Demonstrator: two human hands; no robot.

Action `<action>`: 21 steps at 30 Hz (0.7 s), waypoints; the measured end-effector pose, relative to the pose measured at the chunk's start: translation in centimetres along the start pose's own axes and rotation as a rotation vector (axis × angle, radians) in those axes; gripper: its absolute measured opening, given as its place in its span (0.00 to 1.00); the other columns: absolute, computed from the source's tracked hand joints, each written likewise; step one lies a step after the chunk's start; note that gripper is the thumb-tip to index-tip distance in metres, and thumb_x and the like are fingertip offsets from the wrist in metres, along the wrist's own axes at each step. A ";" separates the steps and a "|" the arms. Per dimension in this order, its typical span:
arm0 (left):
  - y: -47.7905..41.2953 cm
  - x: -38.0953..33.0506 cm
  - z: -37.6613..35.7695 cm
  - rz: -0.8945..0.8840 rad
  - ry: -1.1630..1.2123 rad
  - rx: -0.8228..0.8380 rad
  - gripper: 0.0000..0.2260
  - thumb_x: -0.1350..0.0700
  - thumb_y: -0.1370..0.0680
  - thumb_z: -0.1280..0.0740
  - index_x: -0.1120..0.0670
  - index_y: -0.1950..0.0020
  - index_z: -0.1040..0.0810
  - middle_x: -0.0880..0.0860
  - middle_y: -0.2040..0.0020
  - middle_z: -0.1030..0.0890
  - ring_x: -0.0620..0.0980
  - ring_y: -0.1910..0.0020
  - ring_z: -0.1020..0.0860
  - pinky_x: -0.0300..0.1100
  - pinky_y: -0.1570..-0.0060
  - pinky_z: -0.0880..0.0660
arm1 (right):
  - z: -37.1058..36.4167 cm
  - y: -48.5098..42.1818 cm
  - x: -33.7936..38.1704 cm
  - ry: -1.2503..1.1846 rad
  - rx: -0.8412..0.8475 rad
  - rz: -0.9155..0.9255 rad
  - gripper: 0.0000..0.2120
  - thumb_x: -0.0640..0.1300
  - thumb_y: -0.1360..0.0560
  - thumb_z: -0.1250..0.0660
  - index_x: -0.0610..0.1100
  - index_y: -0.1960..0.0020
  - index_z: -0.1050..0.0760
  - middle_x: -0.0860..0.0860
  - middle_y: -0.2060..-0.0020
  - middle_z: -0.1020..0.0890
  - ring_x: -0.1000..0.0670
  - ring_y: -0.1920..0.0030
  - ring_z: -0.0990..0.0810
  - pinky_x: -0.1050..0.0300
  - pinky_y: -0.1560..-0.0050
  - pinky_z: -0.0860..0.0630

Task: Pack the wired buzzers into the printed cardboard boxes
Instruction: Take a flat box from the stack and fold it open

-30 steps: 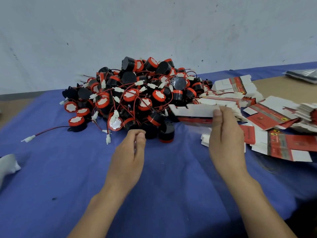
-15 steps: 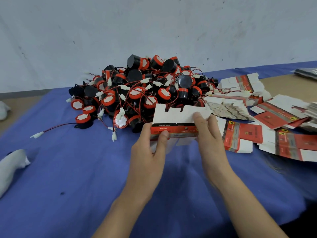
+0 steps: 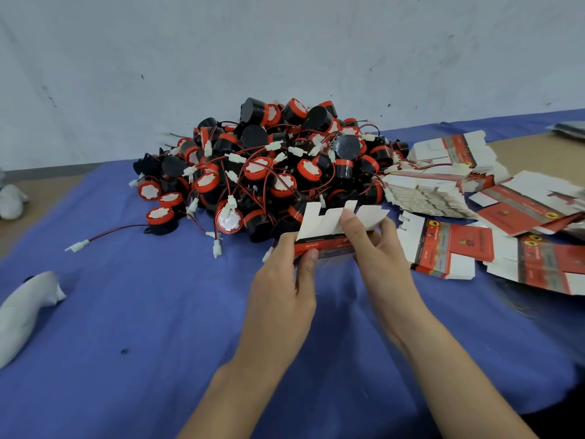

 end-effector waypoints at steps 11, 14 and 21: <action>-0.2 0.3 0.2 0.021 0.099 -0.001 0.18 0.40 0.24 0.34 0.33 0.36 0.35 0.36 0.39 0.23 0.39 0.38 0.23 0.41 0.43 0.22 | -0.2 0.1 -0.3 0.083 0.086 0.021 0.06 0.44 0.21 0.33 0.49 0.54 0.29 0.67 0.69 0.24 0.67 0.66 0.25 0.74 0.65 0.29; -0.3 0.7 0.1 0.032 0.163 0.021 0.27 0.39 0.26 0.29 0.37 0.31 0.36 0.38 0.36 0.24 0.42 0.36 0.23 0.45 0.43 0.21 | -0.4 0.7 -0.1 0.061 0.195 0.026 0.06 0.42 0.19 0.36 0.47 0.44 0.23 0.60 0.54 0.17 0.60 0.52 0.19 0.70 0.56 0.24; -0.4 1.4 -0.2 0.025 0.150 0.101 0.37 0.46 0.27 0.27 0.37 0.23 0.42 0.38 0.30 0.29 0.42 0.30 0.28 0.47 0.37 0.24 | -2.2 2.5 -0.4 0.038 0.437 0.076 0.18 0.45 0.17 0.41 0.52 0.28 0.28 0.56 0.37 0.19 0.58 0.35 0.22 0.70 0.40 0.28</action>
Point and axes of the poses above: each hand's wrist, its own y-axis away from the middle knuckle, its own z-axis out of the back of the hand, x = y × z, the point moved 1 cm from there along -y, towards the middle knuckle
